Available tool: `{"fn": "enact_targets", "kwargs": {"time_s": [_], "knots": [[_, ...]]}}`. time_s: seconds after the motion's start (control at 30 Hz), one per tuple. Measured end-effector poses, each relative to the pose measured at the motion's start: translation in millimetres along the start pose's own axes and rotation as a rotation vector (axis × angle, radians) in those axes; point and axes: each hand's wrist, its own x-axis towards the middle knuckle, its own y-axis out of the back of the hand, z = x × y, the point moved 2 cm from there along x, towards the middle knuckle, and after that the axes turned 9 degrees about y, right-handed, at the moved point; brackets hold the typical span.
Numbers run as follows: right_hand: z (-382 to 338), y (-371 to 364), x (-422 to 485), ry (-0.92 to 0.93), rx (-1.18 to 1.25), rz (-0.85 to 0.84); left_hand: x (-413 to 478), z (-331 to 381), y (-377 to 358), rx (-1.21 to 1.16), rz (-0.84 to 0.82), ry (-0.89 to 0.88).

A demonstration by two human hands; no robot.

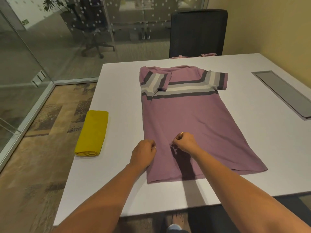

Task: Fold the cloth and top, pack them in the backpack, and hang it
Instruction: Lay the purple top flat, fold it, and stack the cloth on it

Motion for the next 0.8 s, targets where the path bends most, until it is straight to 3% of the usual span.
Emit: {"fn": "enact_targets", "kwargs": {"time_s": [0.3,0.6,0.8], "knots": [[-21,17,93,0.035,0.077,-0.102,61,9,-3,0.037,0.135,0.138],[-51,-17,173,0.049,0.174,-0.215,75,-13,-29,0.308,-0.011,0.301],[-76,-32,202,0.093,0.079,-0.192,75,-22,-41,0.313,0.034,0.385]]}}
